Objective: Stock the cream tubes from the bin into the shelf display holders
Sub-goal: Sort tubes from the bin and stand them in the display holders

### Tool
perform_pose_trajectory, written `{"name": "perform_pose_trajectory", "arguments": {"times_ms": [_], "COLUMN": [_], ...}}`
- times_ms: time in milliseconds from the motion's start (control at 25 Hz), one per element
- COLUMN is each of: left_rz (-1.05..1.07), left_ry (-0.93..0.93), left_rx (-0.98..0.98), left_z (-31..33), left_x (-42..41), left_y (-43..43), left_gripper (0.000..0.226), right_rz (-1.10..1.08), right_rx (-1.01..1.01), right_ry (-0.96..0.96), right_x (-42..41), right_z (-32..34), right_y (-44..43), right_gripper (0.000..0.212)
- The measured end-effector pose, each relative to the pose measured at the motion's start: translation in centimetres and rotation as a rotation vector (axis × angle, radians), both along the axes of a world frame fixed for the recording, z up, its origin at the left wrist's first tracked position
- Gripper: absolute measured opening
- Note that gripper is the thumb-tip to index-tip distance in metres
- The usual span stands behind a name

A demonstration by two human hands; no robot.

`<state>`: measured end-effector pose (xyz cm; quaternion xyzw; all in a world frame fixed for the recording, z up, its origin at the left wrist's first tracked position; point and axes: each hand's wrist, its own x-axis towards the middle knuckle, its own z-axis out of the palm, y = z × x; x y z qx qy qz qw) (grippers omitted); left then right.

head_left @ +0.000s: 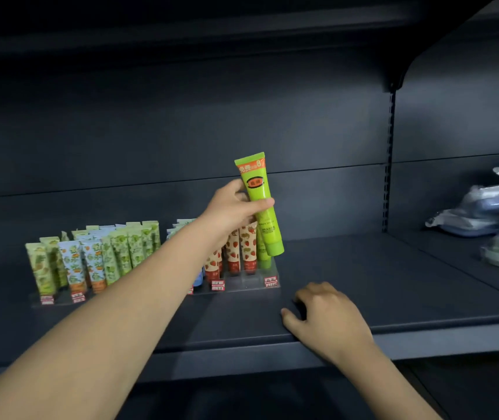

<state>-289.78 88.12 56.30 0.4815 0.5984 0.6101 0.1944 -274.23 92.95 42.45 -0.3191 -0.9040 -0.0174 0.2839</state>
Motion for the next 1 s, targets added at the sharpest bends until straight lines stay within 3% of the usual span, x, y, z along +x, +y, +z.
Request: {"name": "perform_pose_trajectory", "arguments": {"times_ms": [240,320,520,640,1000], "left_rz": [0.043,0.078,0.232,0.099,-0.062], "left_ry": [0.061,0.047,0.224,0.137,0.219], "left_rx": [-0.055,-0.056,-0.163,-0.219,-0.312], "left_z": [-0.1,-0.3,0.7,2.3,4.0], "left_x": [-1.4,-1.8,-2.1,-2.0,-2.9], "left_y": [2.9,3.6,4.4,4.3,5.4], "left_gripper": [0.012,0.013,0.026,0.040,0.022], "right_rz": [0.022,0.025,0.044,0.050,0.042], "right_rx": [-0.022,-0.025,-0.030,-0.038,-0.041], "right_ry": [0.022,0.025,0.046,0.062,0.086], "right_x": [0.1,0.1,0.1,0.2,0.0], "right_z": [0.0,0.1,0.1,0.1,0.1], "right_y": [0.0,0.0,0.0,0.0,0.1], "right_gripper": [0.041,0.041,0.042,0.041,0.041]}}
